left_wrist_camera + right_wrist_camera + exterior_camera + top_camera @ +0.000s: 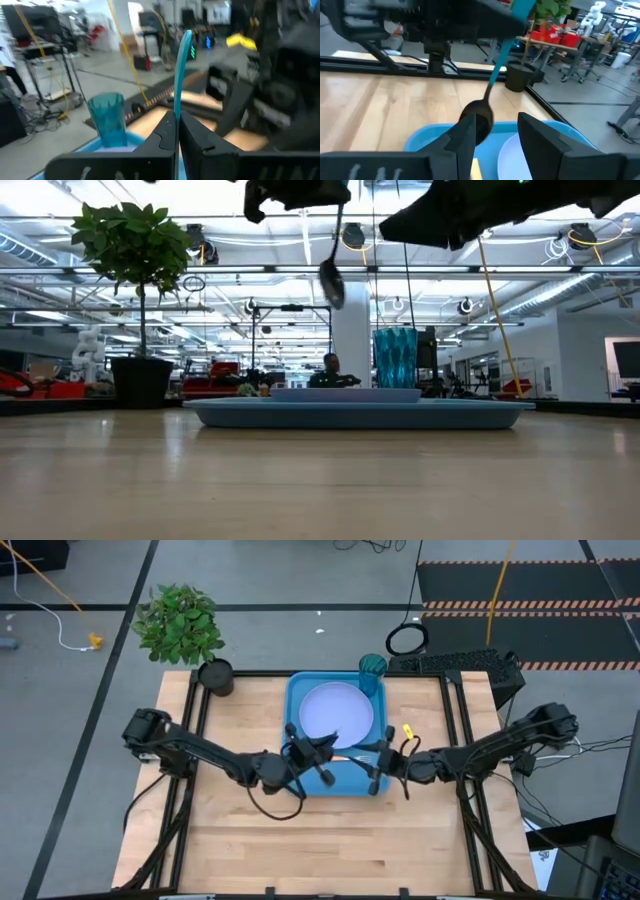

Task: Pick and place plate/cup/fork/spoon on tray
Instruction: Put the blue spoon on the blue serving tray to the right of the orange fork

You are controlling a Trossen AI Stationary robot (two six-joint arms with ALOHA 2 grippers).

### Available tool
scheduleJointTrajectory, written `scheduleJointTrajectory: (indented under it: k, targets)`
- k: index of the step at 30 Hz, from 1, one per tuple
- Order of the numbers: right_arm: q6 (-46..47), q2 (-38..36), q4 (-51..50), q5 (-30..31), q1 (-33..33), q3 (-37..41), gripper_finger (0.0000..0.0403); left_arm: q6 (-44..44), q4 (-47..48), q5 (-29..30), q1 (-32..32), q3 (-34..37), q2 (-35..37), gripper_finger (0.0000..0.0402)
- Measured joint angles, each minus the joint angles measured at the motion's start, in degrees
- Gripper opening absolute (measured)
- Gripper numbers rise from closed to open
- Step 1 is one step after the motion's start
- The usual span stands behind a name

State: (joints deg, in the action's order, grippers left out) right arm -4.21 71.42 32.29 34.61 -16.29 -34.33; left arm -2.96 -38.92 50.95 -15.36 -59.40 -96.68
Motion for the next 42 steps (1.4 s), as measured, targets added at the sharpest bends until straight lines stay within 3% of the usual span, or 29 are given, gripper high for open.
scheduleJointTrajectory:
  k: [4,9,18,25,32,36,42]
  targets:
    - [-0.57,2.06,1.44,-0.01,1.16,0.0,0.0141,-3.98,-13.86,0.96,0.57,-0.07,-4.64,0.0007]
    - [-1.23,3.97,2.93,-0.12,2.33,0.0,0.0141,-7.0,-22.44,0.69,0.62,-0.04,-8.22,0.0005]
    - [-2.94,4.43,4.25,-0.43,4.12,0.0,0.0141,-5.09,-24.15,-0.46,0.66,-0.04,-9.13,0.0006]
    - [-2.38,4.43,5.71,-5.33,5.35,0.0,0.0141,-3.89,-24.37,-3.65,1.17,-0.04,-9.14,0.0005]
    - [-2.77,4.43,7.38,-7.82,5.69,0.0,0.014,-1.78,-25.19,-10.5,1.79,-0.04,-9.14,0.0005]
    - [-3.02,4.43,7.55,-7.77,5.86,0.0,0.0113,-2.29,-25.17,-10.44,1.84,-0.04,-9.14,0.0005]
    - [-5.53,4.43,7.54,-8.63,5.92,0.0,0.0019,-4.61,-25.22,-10.5,1.84,-0.04,-9.14,0.0013]
